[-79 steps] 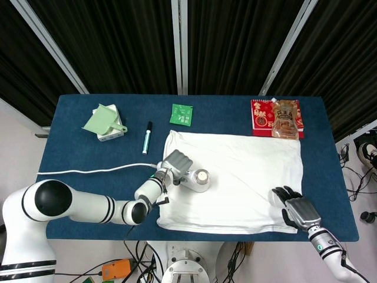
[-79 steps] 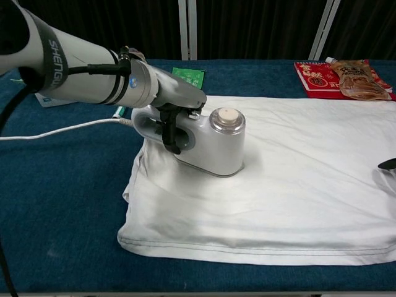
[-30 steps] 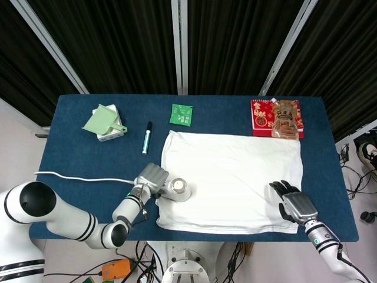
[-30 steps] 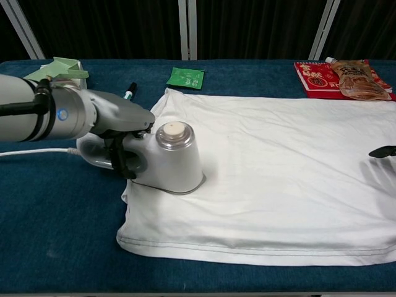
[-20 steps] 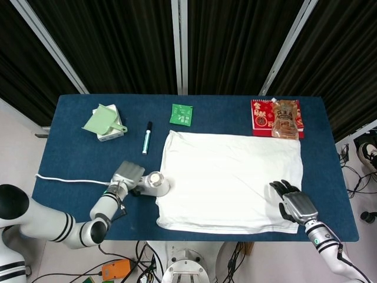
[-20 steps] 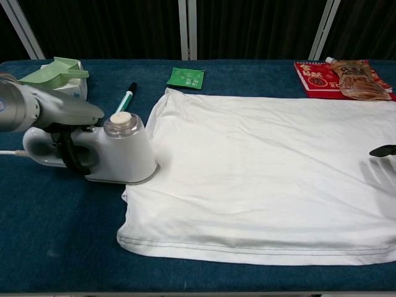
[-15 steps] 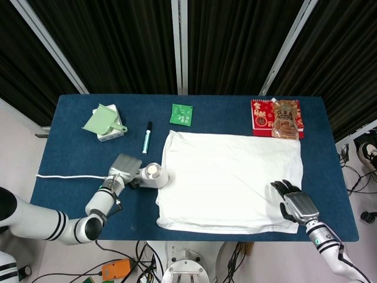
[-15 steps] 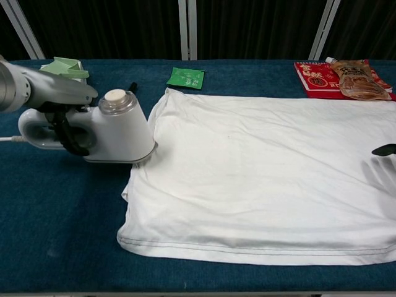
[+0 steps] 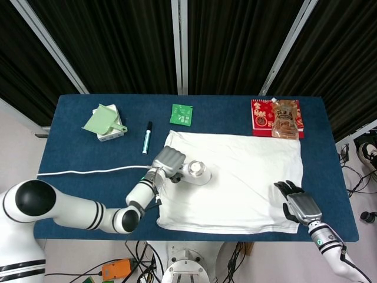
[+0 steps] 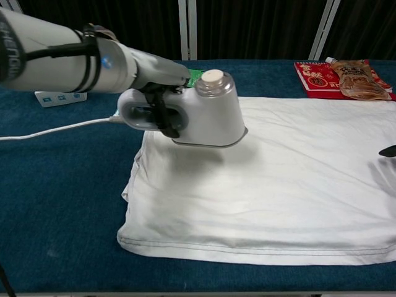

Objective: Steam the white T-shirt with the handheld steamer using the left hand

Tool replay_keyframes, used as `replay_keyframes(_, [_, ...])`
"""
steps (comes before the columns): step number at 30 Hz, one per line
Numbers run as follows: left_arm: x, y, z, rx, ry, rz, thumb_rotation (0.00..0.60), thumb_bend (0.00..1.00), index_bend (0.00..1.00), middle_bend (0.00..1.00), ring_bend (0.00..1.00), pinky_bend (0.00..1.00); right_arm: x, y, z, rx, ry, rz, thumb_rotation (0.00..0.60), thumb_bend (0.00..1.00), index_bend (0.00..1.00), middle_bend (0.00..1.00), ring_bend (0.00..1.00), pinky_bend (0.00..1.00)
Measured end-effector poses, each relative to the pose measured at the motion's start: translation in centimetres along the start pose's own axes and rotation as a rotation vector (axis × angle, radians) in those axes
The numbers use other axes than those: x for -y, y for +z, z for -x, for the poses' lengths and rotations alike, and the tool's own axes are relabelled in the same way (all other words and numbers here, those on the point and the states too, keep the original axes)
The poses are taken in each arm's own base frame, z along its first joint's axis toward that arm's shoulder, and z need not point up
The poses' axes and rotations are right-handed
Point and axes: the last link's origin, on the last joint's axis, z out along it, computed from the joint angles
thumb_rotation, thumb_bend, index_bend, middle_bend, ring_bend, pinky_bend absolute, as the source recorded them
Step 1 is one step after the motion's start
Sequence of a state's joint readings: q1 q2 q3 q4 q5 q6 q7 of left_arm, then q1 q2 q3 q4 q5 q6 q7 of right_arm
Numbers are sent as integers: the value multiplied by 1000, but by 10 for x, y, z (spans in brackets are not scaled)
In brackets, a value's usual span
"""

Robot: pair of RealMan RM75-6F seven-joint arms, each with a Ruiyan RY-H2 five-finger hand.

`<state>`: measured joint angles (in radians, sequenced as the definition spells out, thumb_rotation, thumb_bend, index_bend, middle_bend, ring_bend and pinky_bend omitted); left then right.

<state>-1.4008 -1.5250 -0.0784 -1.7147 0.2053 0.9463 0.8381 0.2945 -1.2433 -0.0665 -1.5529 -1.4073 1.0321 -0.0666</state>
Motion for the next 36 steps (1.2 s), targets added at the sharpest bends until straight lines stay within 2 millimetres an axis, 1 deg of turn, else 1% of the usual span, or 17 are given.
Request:
replay_keyframes(4, [-29,13,-6,-9,58,28,365,532,841,888,735,642,-3,-2,1,3,4,14,600,859,128,144,74,233])
replay_keyframes(8, [-47,24,-9,-12,118,28,370,532,841,888,734,642,-5,-5,1,0,9,24,600,859,127,144,74,233])
replay_keyframes(12, [-57,35,-6,6,161,4,371,532,841,888,732,642,-6,-6,1,-2,15,28,600,859,127,144,74,233])
replay_keyframes(16, [-59,45,-4,18,163,-24,370,532,841,887,732,643,-7,-6,2,-2,15,29,600,859,126,144,74,233])
replay_keyframes(22, [-52,53,-1,52,139,-67,369,531,841,884,729,642,-7,-6,2,-4,18,31,600,859,117,144,74,233])
replay_keyframes(25, [-42,56,1,76,113,-93,370,530,841,882,727,643,-8,-7,3,-3,19,34,600,860,106,144,74,233])
replay_keyframes(30, [-15,61,5,83,101,-162,368,530,841,882,726,642,-8,-7,3,-3,21,35,600,859,103,144,74,233])
replay_keyframes(36, [19,61,12,103,62,-247,368,530,841,880,725,643,-7,-7,3,-4,20,33,600,859,100,144,74,233])
